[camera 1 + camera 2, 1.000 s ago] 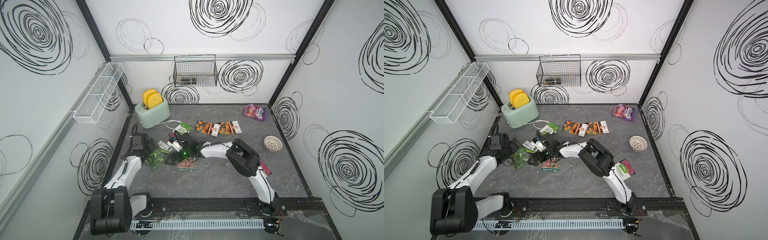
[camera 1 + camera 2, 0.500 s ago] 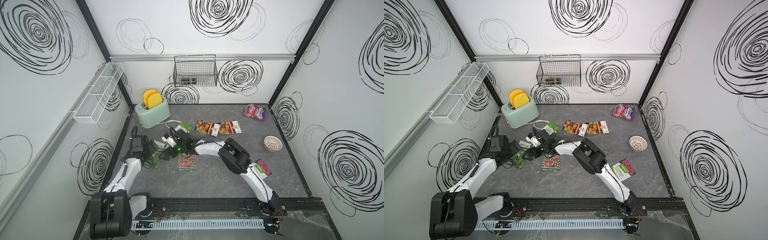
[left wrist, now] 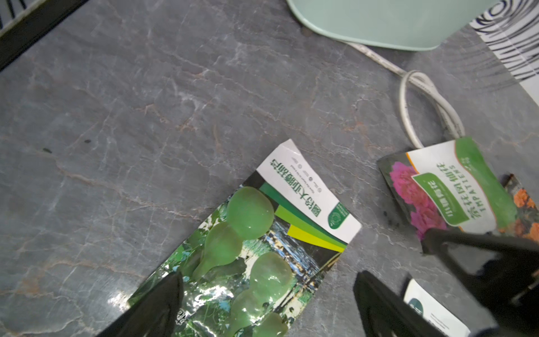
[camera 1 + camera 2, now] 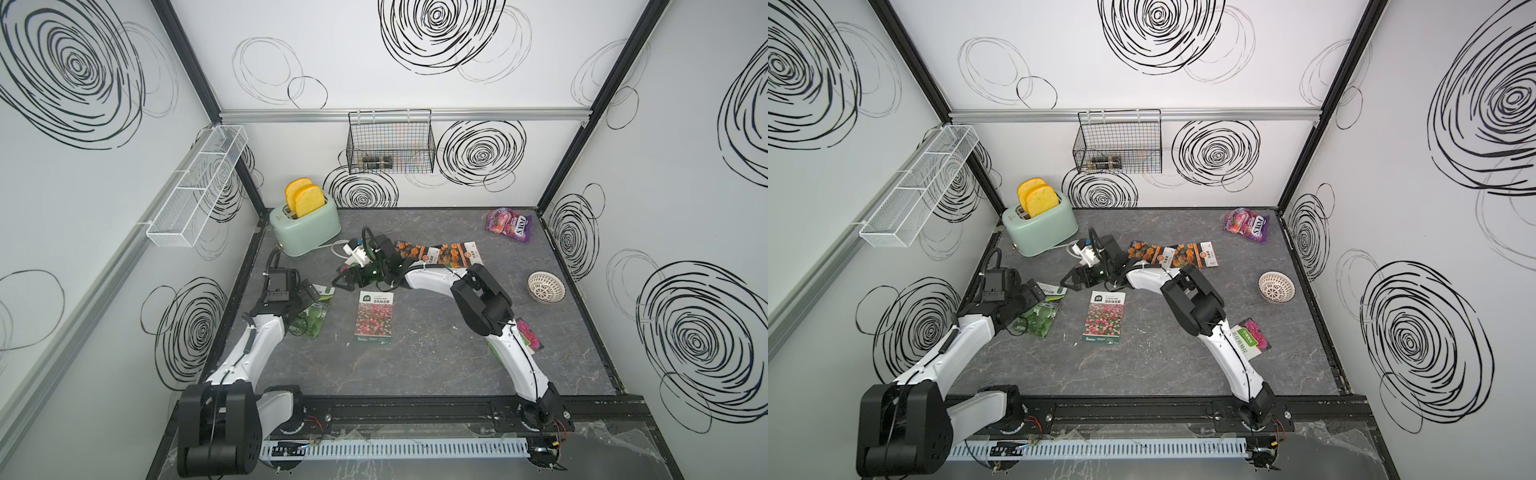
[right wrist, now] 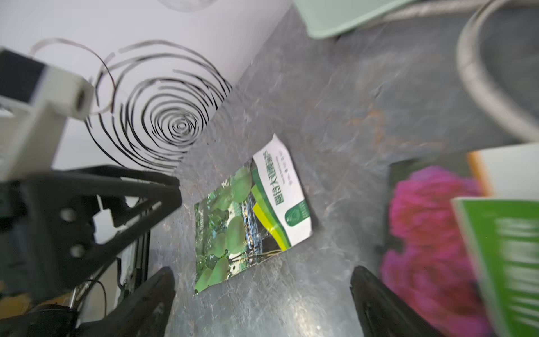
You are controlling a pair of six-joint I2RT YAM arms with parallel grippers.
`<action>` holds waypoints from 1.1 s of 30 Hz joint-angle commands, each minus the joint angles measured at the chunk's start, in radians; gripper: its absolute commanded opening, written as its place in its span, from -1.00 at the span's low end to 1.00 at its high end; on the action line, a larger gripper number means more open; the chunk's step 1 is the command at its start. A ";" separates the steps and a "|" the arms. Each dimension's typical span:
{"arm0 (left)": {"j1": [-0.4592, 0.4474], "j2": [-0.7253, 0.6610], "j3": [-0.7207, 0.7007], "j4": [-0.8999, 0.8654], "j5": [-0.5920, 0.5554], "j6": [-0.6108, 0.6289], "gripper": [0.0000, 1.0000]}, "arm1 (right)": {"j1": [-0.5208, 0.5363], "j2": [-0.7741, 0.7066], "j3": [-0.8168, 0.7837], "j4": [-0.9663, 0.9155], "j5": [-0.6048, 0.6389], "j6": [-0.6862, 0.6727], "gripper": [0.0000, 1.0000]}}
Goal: Arrange the seed packets in a row
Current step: Adjust the seed packet at the center of the board, then move the seed packet to the center of the board.
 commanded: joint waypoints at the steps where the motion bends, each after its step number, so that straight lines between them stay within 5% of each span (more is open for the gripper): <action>1: -0.068 0.013 0.060 -0.014 -0.049 0.070 0.92 | -0.055 -0.182 -0.049 -0.023 -0.037 0.010 0.90; 15: -0.694 0.200 0.197 -0.039 -0.064 0.153 0.94 | -0.268 -0.736 -0.593 -0.329 0.273 -0.008 0.89; 22: -0.737 0.370 0.248 -0.030 0.017 0.167 0.99 | -0.380 -0.946 -0.706 -0.426 0.298 -0.015 0.89; 33: -0.757 0.446 0.227 -0.035 -0.007 0.172 1.00 | -0.559 -1.096 -0.795 -0.567 0.341 -0.031 0.92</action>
